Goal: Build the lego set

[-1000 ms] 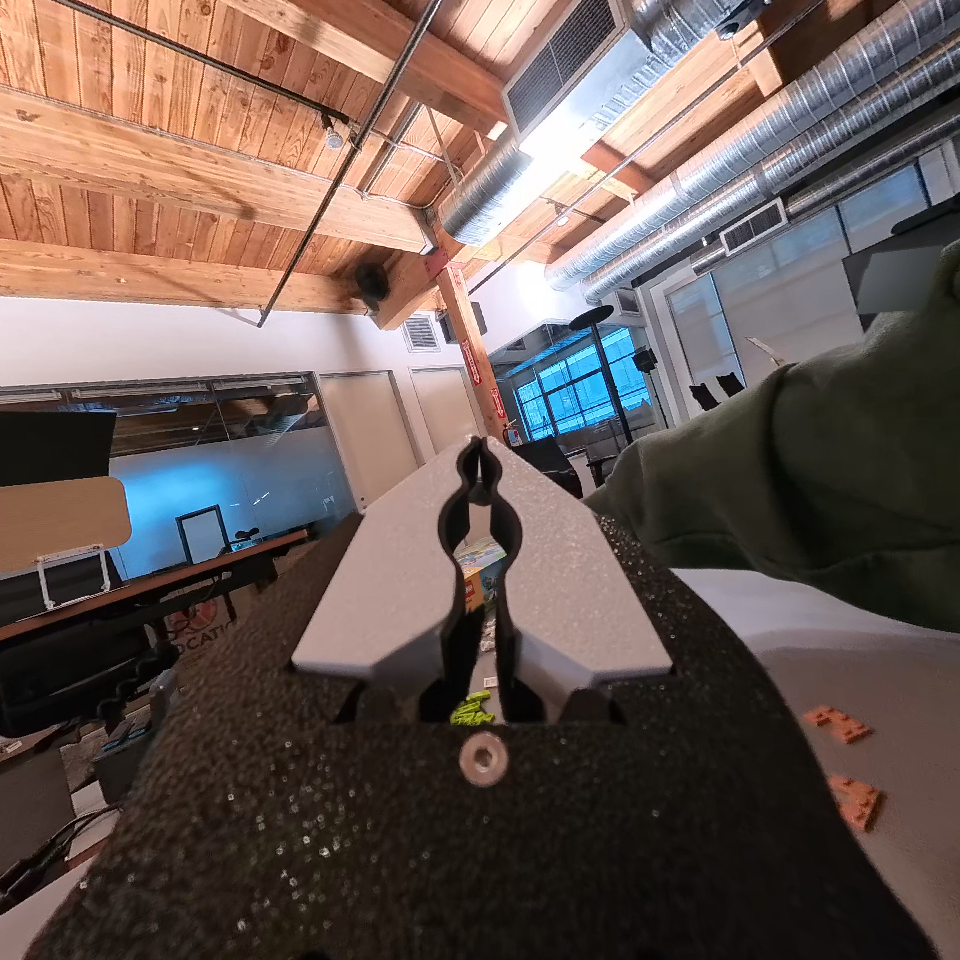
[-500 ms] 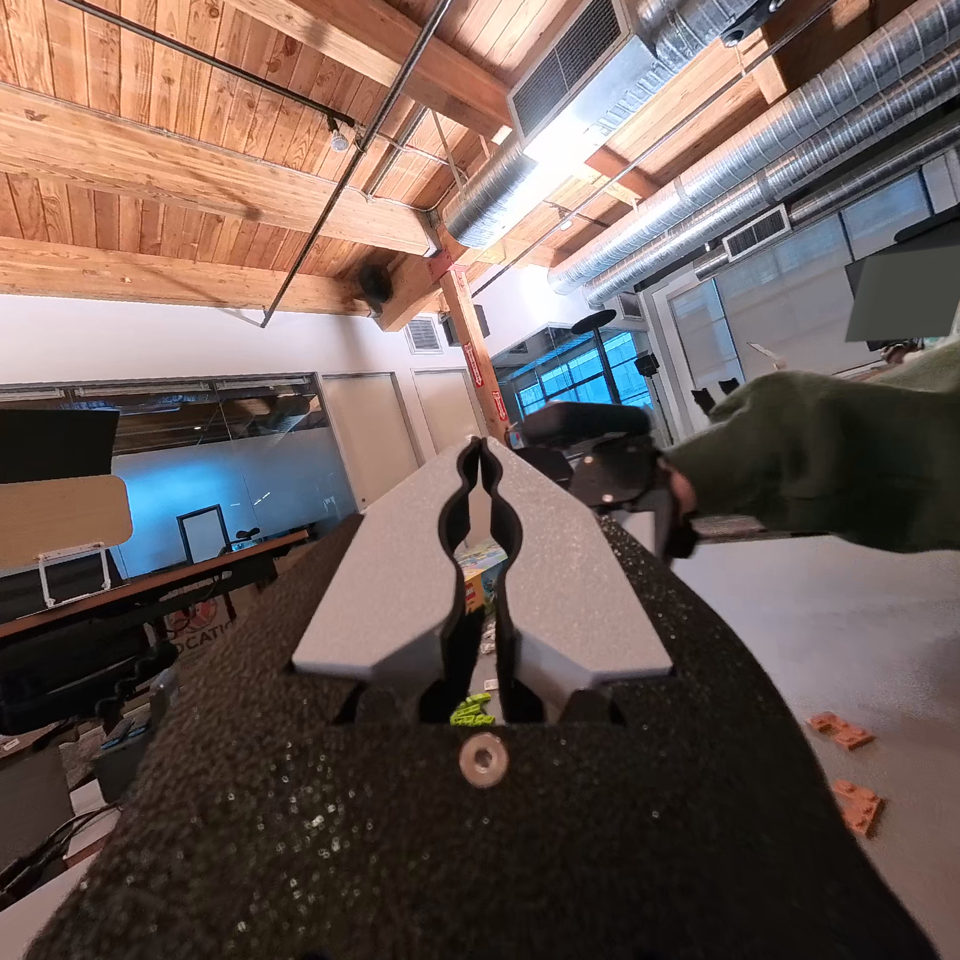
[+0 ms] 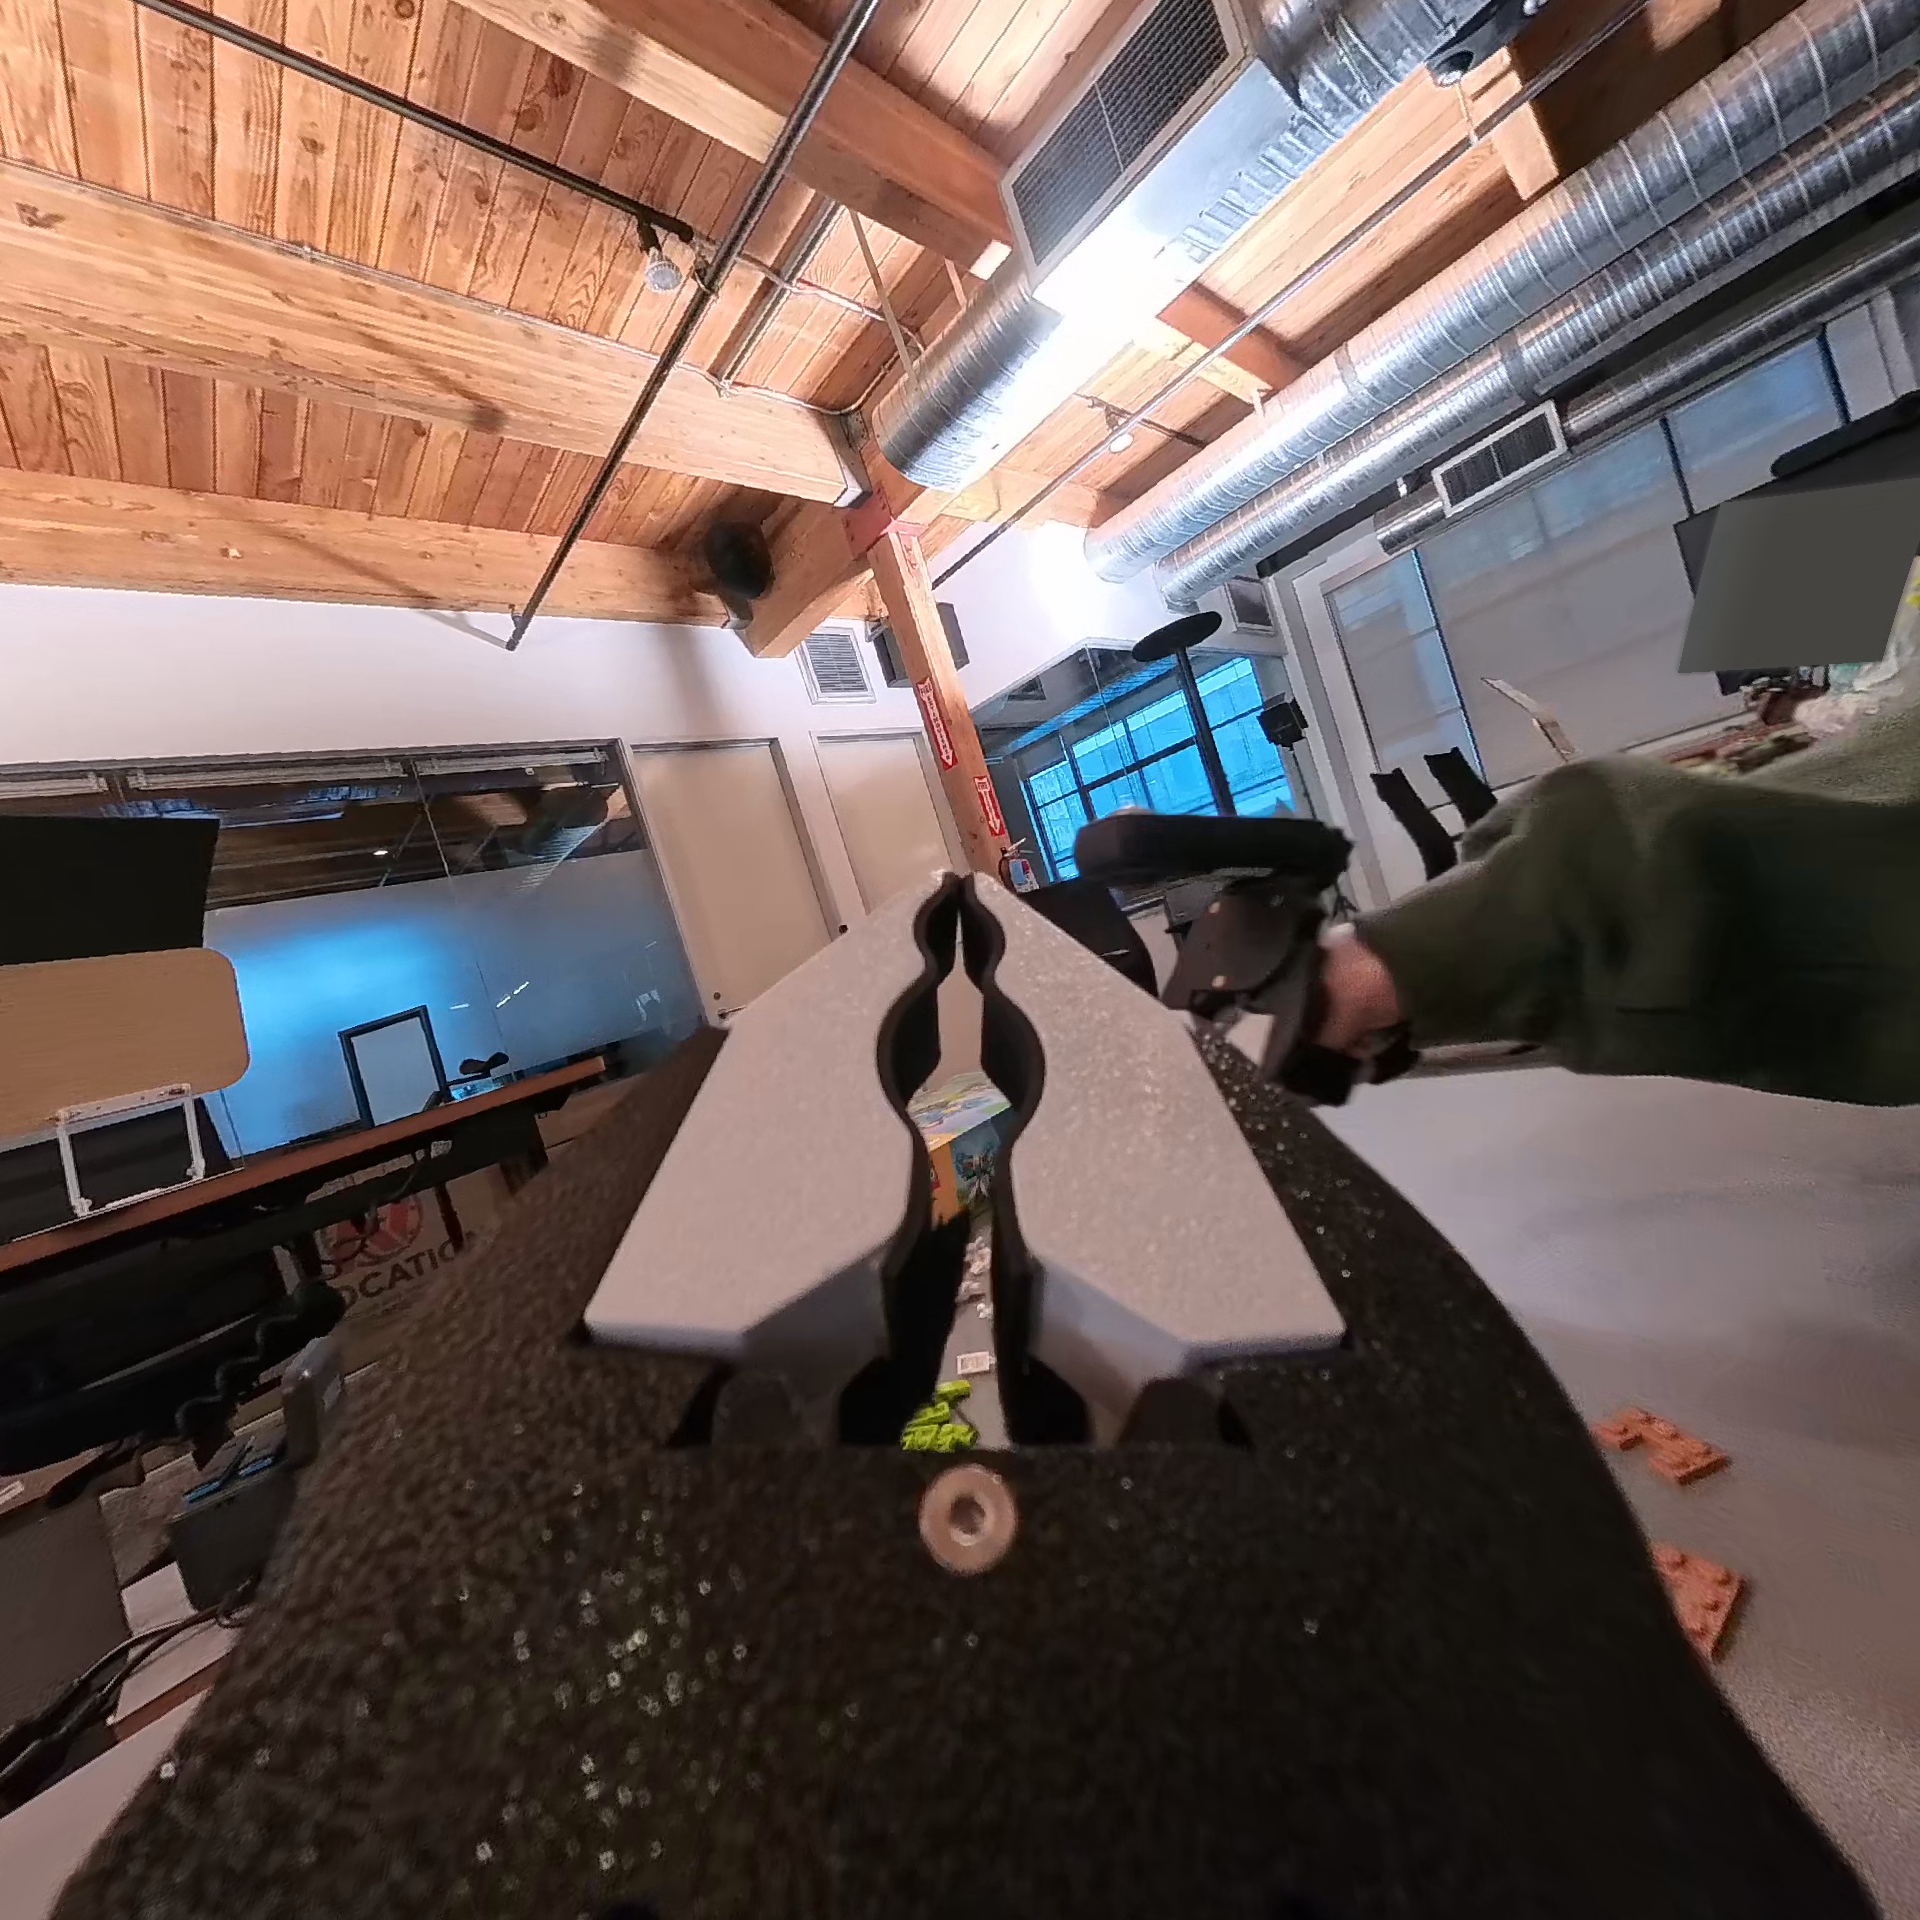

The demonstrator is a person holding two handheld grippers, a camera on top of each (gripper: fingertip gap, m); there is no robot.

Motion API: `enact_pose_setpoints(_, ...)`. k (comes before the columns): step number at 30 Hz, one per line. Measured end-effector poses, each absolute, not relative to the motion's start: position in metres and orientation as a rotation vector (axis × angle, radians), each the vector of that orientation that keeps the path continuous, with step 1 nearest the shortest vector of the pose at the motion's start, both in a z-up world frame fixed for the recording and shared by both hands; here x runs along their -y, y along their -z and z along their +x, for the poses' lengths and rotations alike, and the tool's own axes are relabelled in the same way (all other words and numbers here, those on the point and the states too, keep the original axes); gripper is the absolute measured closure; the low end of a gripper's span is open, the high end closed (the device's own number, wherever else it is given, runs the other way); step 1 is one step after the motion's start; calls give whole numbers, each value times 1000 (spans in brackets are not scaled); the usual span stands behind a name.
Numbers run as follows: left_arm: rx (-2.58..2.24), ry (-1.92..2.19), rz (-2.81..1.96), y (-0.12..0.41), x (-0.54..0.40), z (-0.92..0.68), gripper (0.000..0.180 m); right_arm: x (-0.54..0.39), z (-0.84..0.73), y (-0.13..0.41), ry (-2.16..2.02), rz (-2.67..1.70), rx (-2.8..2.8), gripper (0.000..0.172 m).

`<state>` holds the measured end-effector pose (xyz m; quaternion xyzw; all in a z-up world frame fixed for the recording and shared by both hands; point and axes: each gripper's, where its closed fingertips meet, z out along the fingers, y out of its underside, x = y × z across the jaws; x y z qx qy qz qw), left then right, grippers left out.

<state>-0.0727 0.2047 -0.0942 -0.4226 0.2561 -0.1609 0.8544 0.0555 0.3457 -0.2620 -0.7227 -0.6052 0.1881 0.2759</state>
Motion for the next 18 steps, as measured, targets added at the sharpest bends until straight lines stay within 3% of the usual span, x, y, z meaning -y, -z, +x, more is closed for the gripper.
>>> enact_pose_setpoints(6, -535, 336, -892, 95, -206, -74, 180, -409, 70, 284, -489, -2066, 1512, 140)
enact_pose_setpoints(18, -529, 349, -898, 95, -207, -74, 180, -421, 64, 302, -562, -2095, 1510, 143)
